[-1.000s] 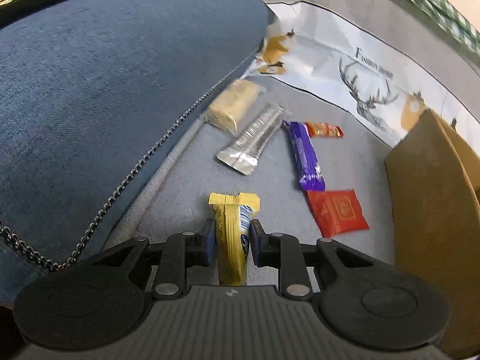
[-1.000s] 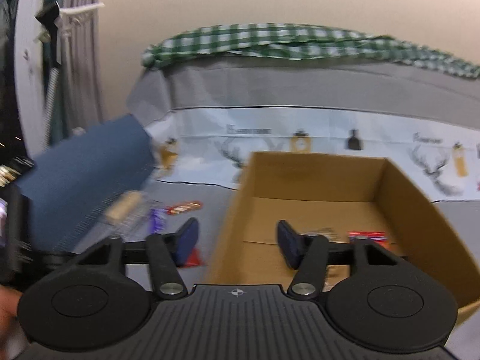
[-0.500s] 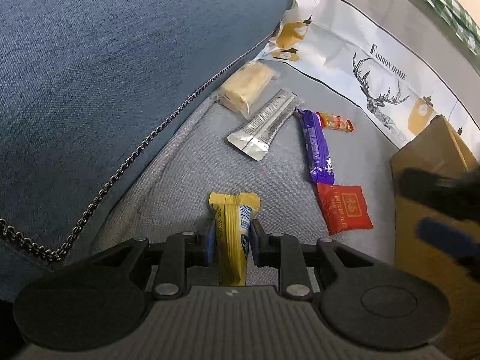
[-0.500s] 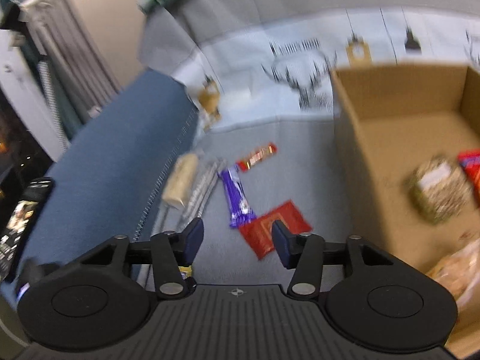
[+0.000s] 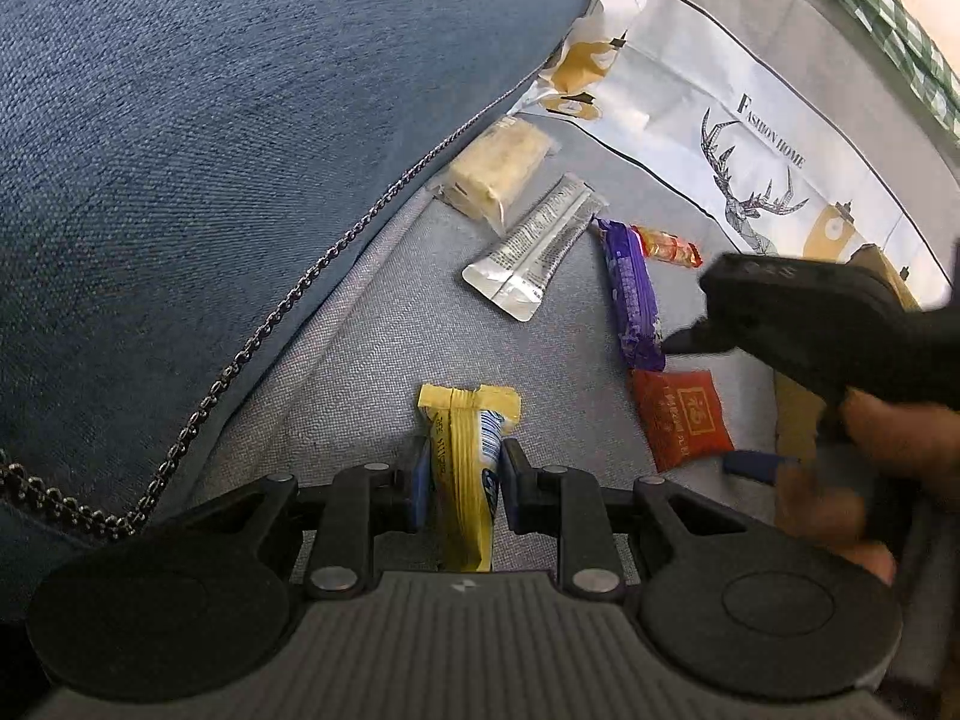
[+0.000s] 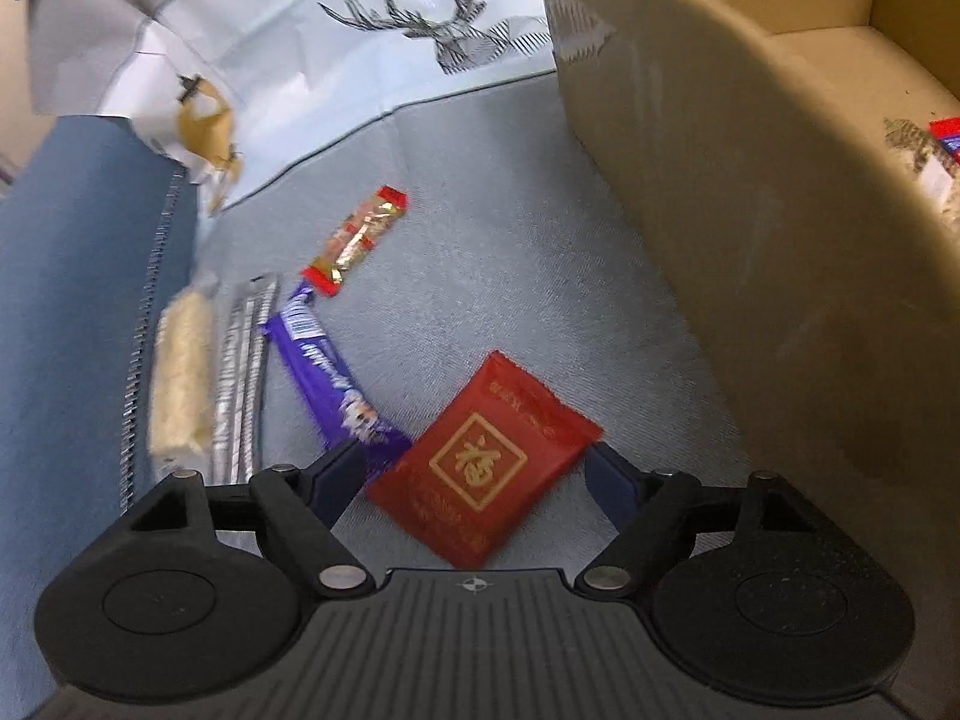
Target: Organize snacks
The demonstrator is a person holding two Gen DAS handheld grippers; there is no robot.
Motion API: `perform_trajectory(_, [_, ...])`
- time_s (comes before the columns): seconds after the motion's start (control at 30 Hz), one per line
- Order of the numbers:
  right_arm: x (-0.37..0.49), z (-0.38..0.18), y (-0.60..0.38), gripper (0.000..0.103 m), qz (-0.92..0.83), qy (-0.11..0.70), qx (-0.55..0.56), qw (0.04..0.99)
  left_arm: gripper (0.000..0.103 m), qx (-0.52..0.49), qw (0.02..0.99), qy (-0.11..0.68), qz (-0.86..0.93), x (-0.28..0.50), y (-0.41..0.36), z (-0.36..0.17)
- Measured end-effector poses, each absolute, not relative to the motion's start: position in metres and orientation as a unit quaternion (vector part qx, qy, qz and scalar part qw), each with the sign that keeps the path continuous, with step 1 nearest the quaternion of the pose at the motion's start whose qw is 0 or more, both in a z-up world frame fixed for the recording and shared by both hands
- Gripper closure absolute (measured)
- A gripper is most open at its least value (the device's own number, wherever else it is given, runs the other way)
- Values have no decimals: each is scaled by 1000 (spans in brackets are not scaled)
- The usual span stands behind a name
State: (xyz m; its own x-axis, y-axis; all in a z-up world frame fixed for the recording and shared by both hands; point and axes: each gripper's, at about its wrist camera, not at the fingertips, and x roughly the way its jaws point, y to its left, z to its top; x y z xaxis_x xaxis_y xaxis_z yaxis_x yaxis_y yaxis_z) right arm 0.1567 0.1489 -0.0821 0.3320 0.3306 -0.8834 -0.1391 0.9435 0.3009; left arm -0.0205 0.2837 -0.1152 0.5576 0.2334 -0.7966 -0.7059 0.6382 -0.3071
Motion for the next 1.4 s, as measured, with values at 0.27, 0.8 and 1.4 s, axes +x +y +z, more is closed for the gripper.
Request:
perform_trajectory(0.27, [143,-87,186,32,149,513,-59,843,77,-330,820,377,277,-26,293,-114])
perform_trajectory(0.8, [45,-37,119,60,362,419,-154,818,77,-295,843,373,251,-33,290,-114])
perform_trajectory(1.4, [17,-81,71,50,396,399,-142,815,71,-150,886,390,201,-22,226,-119])
